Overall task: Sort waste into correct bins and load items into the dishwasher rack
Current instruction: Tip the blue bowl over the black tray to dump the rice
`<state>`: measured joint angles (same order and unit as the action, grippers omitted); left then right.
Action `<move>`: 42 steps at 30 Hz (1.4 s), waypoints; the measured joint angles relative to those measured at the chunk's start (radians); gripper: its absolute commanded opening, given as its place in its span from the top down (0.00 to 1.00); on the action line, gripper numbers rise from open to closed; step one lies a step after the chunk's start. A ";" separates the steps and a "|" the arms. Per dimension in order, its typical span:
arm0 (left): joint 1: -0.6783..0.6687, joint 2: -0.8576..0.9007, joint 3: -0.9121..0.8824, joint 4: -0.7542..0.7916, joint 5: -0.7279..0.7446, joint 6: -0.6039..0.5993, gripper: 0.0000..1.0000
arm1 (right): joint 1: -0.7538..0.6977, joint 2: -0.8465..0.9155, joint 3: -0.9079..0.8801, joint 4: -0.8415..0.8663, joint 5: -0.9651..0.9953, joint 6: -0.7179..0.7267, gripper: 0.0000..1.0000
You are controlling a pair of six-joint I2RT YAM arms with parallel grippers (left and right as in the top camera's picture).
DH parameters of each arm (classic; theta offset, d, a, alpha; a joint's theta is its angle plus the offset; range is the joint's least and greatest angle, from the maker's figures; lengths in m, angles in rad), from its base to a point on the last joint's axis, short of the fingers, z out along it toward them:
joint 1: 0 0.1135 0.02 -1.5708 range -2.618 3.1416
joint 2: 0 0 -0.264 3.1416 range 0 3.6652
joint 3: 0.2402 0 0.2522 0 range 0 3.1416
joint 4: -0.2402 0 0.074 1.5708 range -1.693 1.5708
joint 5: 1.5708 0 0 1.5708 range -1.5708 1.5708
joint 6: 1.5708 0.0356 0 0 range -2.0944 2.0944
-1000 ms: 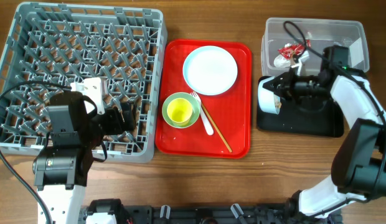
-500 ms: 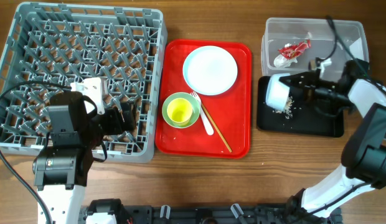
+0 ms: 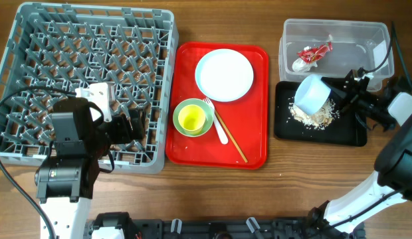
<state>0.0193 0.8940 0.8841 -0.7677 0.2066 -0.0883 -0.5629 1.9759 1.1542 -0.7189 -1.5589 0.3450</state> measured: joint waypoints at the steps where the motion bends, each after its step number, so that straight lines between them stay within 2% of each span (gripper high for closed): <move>1: 0.000 0.000 0.000 0.000 0.000 0.000 0.00 | 0.000 0.000 0.000 0.002 0.000 0.007 0.96; 5: 0.000 0.000 0.000 0.000 0.000 0.000 0.00 | 0.000 0.000 0.000 0.005 0.006 0.016 0.96; 10: 0.000 0.000 0.000 0.000 0.000 0.000 0.00 | 0.000 0.000 0.000 -0.026 0.146 0.054 0.96; 16: 0.000 0.000 0.000 0.000 0.000 0.000 0.00 | 0.001 0.001 0.000 -0.096 0.071 -0.145 0.96; 21: 0.000 0.000 0.000 0.000 0.000 0.000 0.00 | 0.002 0.001 0.000 -0.150 0.170 -0.189 0.96; 26: 0.000 0.000 0.000 0.000 0.000 0.000 0.00 | 0.002 -0.012 -0.001 -0.266 0.228 -0.315 0.96; 31: 0.000 0.000 0.000 0.000 0.000 0.000 0.00 | 0.024 -0.139 0.008 -0.322 0.309 -0.397 0.96; 37: 0.000 0.000 0.000 0.000 0.000 0.000 0.00 | 0.178 -0.347 0.026 -0.231 0.428 -0.394 0.96; 42: 0.000 0.000 0.000 0.000 0.000 0.000 0.00 | 0.422 -0.439 0.034 -0.035 0.595 -0.301 0.96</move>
<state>0.0193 0.8940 0.8841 -0.7677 0.2066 -0.0883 -0.1413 1.5364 1.1885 -0.7544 -0.9642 0.0444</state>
